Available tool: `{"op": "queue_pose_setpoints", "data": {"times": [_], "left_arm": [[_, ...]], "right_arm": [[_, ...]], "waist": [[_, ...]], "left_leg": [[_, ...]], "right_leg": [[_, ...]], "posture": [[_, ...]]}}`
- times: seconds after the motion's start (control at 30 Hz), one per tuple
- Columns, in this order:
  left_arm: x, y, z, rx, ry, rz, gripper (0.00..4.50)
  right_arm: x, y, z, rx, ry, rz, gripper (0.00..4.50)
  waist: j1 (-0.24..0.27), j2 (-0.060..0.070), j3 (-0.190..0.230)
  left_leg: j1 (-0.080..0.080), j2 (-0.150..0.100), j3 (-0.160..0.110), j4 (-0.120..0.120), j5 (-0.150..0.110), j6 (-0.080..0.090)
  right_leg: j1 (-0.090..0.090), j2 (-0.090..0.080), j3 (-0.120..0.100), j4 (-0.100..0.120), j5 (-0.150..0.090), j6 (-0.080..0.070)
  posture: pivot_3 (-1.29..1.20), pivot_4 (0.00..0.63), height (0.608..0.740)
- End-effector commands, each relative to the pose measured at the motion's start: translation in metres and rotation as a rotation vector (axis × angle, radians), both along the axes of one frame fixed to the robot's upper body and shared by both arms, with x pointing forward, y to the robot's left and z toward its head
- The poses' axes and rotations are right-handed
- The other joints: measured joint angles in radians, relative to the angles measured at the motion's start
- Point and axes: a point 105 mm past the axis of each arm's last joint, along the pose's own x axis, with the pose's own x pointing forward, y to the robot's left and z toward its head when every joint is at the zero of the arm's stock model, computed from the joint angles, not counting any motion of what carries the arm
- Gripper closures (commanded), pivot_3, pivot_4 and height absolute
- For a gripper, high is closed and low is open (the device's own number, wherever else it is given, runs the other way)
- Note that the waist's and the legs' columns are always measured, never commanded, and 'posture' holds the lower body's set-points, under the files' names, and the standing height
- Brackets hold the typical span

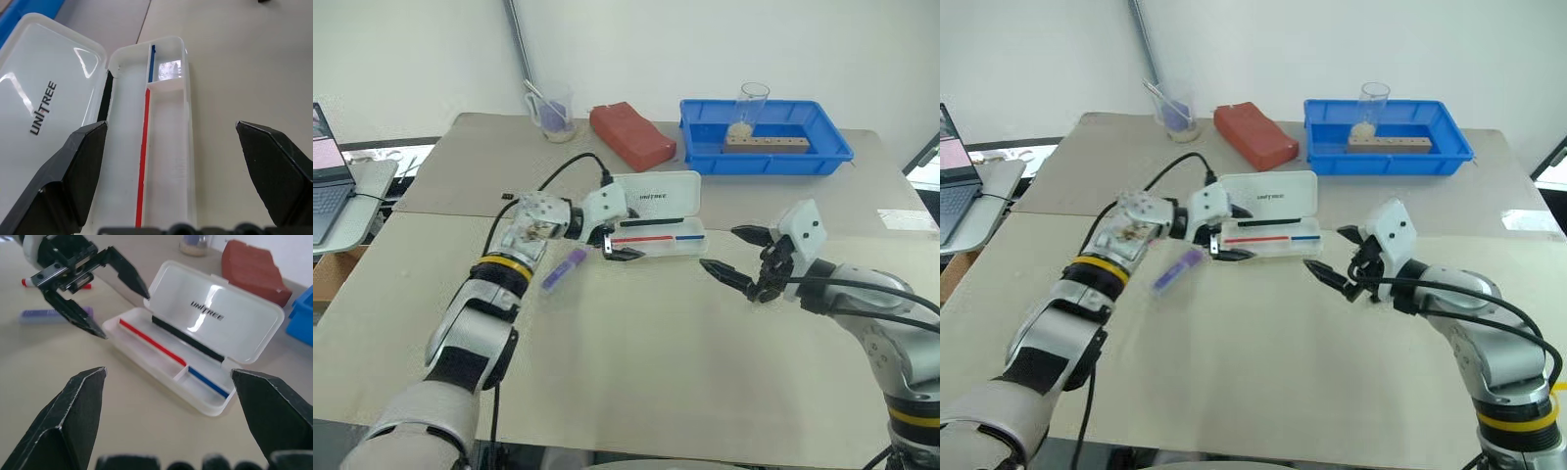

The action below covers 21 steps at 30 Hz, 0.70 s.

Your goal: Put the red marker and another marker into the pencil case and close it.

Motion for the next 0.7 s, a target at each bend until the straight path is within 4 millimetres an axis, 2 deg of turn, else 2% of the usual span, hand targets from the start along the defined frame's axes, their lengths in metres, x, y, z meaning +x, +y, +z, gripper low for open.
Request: {"op": "queue_pose_setpoints", "data": {"times": [0.03,0.13,0.17,0.23,0.37,0.7], "left_arm": [[0.003,-0.006,0.001,0.006,-0.025,-0.023,0.04],[0.001,-0.006,-0.006,0.020,-0.012,-0.038,0.04],[0.001,-0.006,-0.007,0.021,-0.011,-0.038,0.28],[0.002,-0.006,-0.008,0.019,-0.010,-0.037,0.95],[0.004,-0.005,-0.008,0.016,-0.018,-0.018,2.72],[0.008,0.002,-0.023,0.042,0.016,0.040,2.72]], "right_arm": [[-0.008,0.004,0.020,-0.011,-0.065,0.006,0.00],[-0.010,0.007,0.023,-0.002,-0.072,0.004,0.00],[-0.010,0.007,0.024,-0.001,-0.073,-0.001,0.00],[-0.010,0.006,0.023,-0.001,-0.073,-0.012,0.00],[-0.011,0.004,0.023,-0.001,-0.071,-0.024,0.00],[-0.011,0.009,0.022,0.007,-0.063,-0.014,0.00]], "waist": [[-0.001,0.000,0.000],[-0.004,0.000,0.000],[-0.004,0.000,0.000],[-0.004,0.000,0.000],[-0.002,0.000,0.000],[-0.002,0.000,0.000]], "left_leg": [[0.000,0.000,-0.001,0.000,0.000,0.000],[0.000,-0.001,-0.004,0.000,0.000,0.000],[0.000,-0.002,-0.006,0.000,0.000,0.000],[0.000,-0.004,-0.011,-0.001,0.000,0.000],[-0.001,-0.007,-0.015,0.000,0.000,0.000],[-0.002,-0.012,-0.024,0.000,0.000,0.000]], "right_leg": [[0.000,0.000,0.000,0.000,0.000,0.000],[0.000,0.001,0.000,0.000,0.000,0.000],[0.000,0.001,0.000,0.000,0.000,0.000],[0.000,0.002,0.000,0.000,0.000,0.000],[0.001,0.002,0.000,0.000,0.000,0.000],[0.001,0.002,0.000,0.001,0.000,0.001]], "posture": [[0.00,0.150,0.740],[0.00,0.150,0.740],[0.00,0.150,0.740],[0.00,0.150,0.740],[0.00,0.150,0.740],[0.00,0.150,0.740]]}}
